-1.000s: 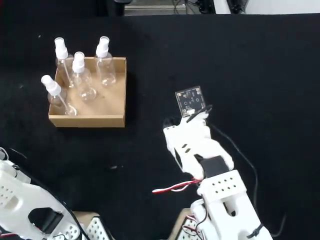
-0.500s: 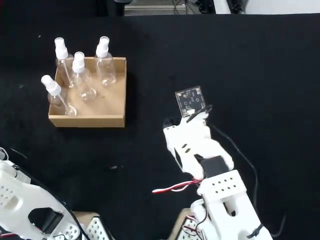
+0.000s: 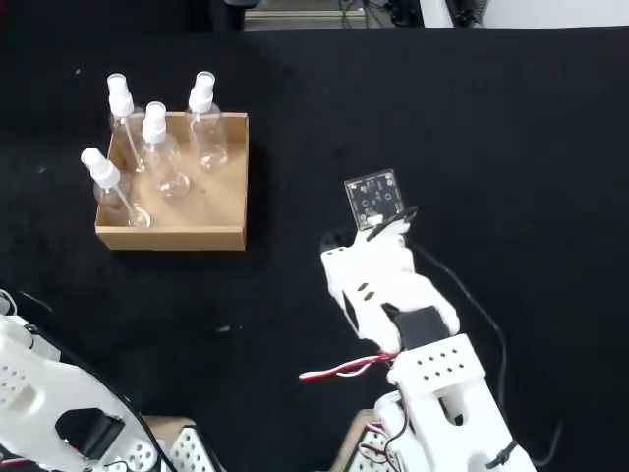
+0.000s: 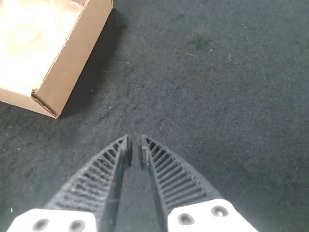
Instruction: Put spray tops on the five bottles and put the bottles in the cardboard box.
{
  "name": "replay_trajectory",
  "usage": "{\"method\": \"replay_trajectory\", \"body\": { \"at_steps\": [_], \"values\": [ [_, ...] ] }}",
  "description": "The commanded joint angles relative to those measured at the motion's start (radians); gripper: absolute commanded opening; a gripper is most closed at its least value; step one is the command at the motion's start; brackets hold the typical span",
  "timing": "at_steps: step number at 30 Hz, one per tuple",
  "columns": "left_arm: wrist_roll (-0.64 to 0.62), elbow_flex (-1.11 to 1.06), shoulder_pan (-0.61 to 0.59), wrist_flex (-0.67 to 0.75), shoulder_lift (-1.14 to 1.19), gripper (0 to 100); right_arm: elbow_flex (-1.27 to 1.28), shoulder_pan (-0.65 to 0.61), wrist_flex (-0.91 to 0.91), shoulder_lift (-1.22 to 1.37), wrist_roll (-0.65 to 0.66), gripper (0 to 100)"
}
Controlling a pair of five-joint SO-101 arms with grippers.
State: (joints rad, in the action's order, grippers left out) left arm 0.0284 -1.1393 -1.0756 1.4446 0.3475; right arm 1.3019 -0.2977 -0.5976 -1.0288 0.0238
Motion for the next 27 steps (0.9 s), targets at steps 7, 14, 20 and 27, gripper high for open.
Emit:
{"method": "replay_trajectory", "body": {
  "at_steps": [7,14,20,27],
  "values": [
    [0.0,-0.002,0.013,-0.003,-0.044,30,-0.005,-0.008,0.021,-0.021,0.011,1.1],
    [0.0,-0.002,0.016,-0.003,-0.043,30,-0.005,-0.008,0.021,-0.021,0.011,1.1],
    [0.0,-0.004,0.016,-0.003,-0.043,30,-0.005,-0.008,0.021,-0.022,0.011,1.1],
    [0.0,-0.004,0.022,-0.003,-0.043,30,-0.005,-0.008,0.021,-0.022,0.011,1.1]
  ]
}}
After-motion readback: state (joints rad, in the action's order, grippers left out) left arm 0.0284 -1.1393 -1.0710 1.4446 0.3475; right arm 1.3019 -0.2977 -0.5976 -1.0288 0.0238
